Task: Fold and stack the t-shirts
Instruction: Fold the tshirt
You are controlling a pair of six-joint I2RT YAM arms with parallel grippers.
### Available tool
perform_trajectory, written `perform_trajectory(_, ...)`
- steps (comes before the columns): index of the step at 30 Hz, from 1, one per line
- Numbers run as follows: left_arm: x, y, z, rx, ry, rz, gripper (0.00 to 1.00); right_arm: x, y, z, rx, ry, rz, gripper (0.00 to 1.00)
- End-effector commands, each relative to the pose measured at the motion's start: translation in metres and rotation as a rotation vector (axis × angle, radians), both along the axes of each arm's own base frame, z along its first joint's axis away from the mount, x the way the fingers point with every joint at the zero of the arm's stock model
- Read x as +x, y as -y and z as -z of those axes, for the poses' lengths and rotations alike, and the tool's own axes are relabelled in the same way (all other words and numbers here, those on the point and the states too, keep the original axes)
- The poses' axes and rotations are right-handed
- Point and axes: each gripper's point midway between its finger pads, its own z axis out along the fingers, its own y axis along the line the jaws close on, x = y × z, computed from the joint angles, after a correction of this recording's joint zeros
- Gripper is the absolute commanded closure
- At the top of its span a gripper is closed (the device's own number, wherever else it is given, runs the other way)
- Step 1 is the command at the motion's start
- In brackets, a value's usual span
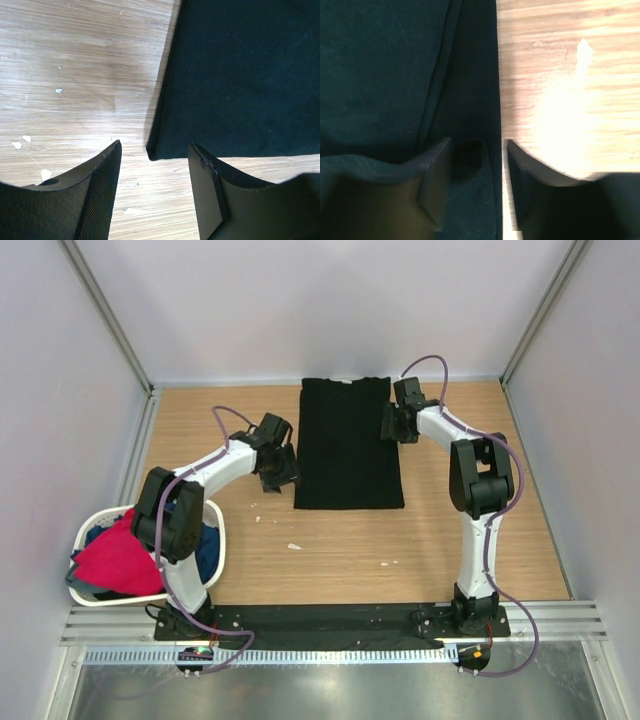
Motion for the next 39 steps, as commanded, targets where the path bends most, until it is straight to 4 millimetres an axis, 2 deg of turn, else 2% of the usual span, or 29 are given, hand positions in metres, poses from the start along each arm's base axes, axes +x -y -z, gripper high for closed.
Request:
perform_trajectory(1,-0.005,0.005,-0.002,-0.004,0.005,0.014,0.43,0.004,0.002,-0.048,0.028,0.098,0.013,0.41)
perform_trajectory(4,-0.01,0.007,-0.002,-0.007,0.004,0.001,0.43,-0.016,0.007,-0.074,0.053,0.105,0.041,0.36)
perform_trajectory(7,-0.015,0.01,0.001,-0.018,-0.003,-0.018,0.44,-0.053,0.007,-0.078,0.093,0.063,0.047,0.36)
perform_trajectory(8,-0.018,0.009,0.005,-0.014,-0.011,-0.023,0.45,-0.066,-0.002,-0.077,0.149,0.039,0.031,0.36)
perform_trajectory(9,-0.019,0.01,0.005,-0.021,-0.014,-0.025,0.45,-0.086,-0.001,-0.068,0.164,0.001,0.035,0.36)
perform_trajectory(11,-0.02,0.011,0.007,-0.029,-0.017,-0.033,0.46,-0.107,-0.008,-0.061,0.223,-0.045,0.035,0.36)
perform_trajectory(12,-0.021,0.011,0.009,-0.032,-0.022,-0.034,0.47,-0.124,-0.008,-0.045,0.231,-0.093,0.038,0.36)
perform_trajectory(14,-0.021,0.014,0.01,-0.044,-0.02,-0.033,0.48,-0.138,-0.009,-0.043,0.254,-0.107,0.039,0.37)
perform_trajectory(15,-0.021,0.014,0.011,-0.045,-0.023,-0.034,0.48,-0.151,-0.008,-0.031,0.257,-0.143,0.045,0.38)
perform_trajectory(18,-0.02,0.016,0.013,-0.05,-0.022,-0.036,0.5,-0.168,-0.008,-0.018,0.27,-0.177,0.044,0.4)
perform_trajectory(24,-0.02,0.014,0.022,-0.034,-0.036,-0.042,0.54,-0.189,-0.011,0.007,0.292,-0.244,0.038,0.43)
perform_trajectory(27,-0.021,0.013,0.025,-0.027,-0.042,-0.042,0.56,-0.193,-0.011,0.013,0.291,-0.26,0.039,0.44)
perform_trajectory(31,-0.022,0.012,0.03,-0.018,-0.052,-0.044,0.62,-0.194,-0.007,0.018,0.271,-0.261,0.047,0.48)
perform_trajectory(37,-0.025,0.01,0.036,-0.009,-0.066,-0.046,0.66,-0.192,-0.001,0.026,0.232,-0.266,0.056,0.53)
perform_trajectory(39,-0.024,0.009,0.038,0.0,-0.064,-0.045,0.66,-0.191,-0.001,0.027,0.228,-0.267,0.056,0.58)
